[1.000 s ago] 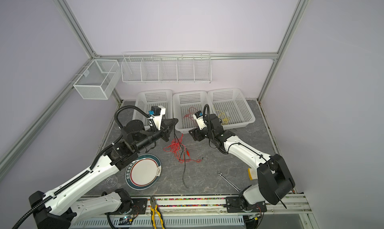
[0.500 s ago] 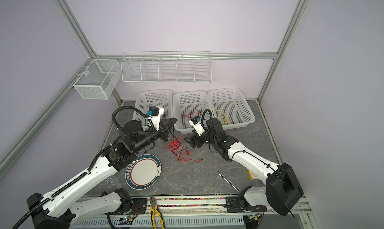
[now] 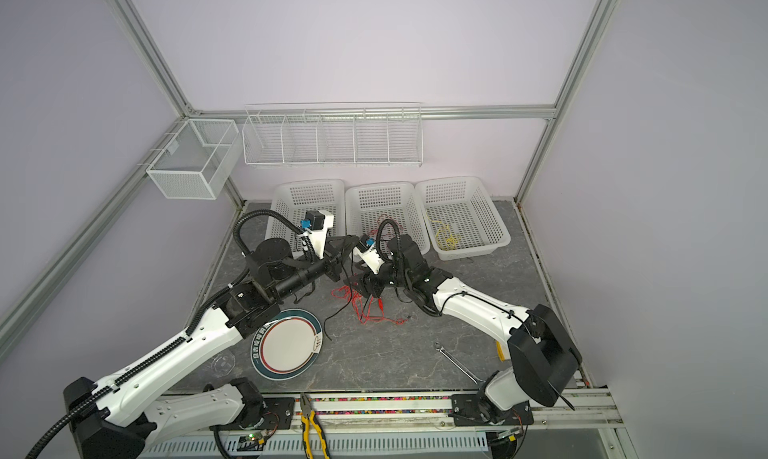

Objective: Untangle the cables
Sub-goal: 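Open the right gripper and lower it to the red wires, then carry the black wire with the left gripper into the black-wire basket and release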

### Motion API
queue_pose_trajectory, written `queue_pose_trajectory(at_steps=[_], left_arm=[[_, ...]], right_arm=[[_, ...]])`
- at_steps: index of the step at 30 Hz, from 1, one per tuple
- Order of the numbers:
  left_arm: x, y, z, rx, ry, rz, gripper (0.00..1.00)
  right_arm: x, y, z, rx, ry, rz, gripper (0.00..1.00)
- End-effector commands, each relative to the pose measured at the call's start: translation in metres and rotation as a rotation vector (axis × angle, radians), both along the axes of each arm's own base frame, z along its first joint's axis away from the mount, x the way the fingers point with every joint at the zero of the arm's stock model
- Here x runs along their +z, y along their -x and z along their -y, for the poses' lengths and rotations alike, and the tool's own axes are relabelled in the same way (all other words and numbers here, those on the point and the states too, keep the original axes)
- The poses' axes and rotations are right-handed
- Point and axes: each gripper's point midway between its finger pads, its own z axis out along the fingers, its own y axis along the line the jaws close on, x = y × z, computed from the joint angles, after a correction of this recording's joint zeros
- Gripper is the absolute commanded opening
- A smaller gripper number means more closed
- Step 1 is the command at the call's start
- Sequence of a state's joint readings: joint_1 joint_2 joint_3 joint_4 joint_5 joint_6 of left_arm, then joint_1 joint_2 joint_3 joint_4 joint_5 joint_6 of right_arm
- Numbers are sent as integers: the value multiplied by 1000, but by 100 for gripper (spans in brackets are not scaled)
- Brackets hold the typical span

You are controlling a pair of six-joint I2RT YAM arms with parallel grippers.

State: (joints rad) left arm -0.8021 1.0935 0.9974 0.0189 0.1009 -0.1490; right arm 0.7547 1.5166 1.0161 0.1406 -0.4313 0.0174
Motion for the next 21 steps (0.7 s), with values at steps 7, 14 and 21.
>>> queue_pose_trajectory(at_steps=[7, 14, 21], left_arm=[[51, 15, -11, -10, 110, 102, 0], [71, 15, -40, 104, 91, 163, 0], [89, 15, -68, 220, 73, 229, 0]], right_arm=[[-27, -22, -2, -82, 2, -17, 45], [-62, -26, 15, -144, 78, -69, 42], [-84, -24, 32, -189, 153, -87, 41]])
